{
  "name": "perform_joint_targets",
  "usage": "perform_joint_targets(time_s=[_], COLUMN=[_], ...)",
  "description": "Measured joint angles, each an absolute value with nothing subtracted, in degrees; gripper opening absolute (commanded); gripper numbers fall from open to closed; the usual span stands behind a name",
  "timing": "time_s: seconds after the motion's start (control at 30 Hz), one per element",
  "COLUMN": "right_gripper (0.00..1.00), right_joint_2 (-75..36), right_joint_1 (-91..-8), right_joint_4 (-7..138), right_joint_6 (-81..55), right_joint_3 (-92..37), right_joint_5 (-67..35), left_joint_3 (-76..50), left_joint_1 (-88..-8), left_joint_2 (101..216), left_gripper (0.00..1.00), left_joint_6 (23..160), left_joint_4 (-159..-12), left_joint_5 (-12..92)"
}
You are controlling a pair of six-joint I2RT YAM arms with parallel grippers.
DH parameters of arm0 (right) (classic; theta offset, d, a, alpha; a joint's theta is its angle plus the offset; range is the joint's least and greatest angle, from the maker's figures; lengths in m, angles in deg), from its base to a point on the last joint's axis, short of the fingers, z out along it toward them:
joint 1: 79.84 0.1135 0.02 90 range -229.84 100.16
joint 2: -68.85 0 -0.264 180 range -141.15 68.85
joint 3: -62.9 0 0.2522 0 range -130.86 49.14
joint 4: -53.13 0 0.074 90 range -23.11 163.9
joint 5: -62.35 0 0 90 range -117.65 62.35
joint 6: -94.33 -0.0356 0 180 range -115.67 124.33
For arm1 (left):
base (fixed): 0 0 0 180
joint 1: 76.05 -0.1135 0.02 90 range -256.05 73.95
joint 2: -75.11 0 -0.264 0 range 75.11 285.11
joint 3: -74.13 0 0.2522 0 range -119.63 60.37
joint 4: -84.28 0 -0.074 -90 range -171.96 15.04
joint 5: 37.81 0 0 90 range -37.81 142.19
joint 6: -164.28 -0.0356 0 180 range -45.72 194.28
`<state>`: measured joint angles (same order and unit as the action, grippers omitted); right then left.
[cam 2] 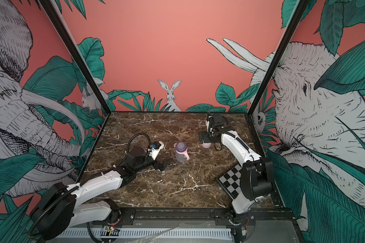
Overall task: Assemble the baby bottles
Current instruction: Pick up the lid from the center of the board.
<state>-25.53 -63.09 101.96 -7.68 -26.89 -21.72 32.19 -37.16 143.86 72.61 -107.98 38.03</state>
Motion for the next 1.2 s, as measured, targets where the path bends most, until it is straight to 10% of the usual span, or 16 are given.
perform_joint_targets(time_s=[1.2], right_gripper=[0.83], right_joint_2=[-45.6], right_joint_1=[-66.0], right_joint_4=[95.8], right_joint_6=[-3.1], right_joint_3=[-33.2], right_joint_5=[-22.2], left_joint_3=[31.9], left_joint_1=[-37.2], left_joint_2=[142.4], left_gripper=[0.99], left_joint_6=[72.6], left_joint_4=[-105.0], left_joint_5=[38.1])
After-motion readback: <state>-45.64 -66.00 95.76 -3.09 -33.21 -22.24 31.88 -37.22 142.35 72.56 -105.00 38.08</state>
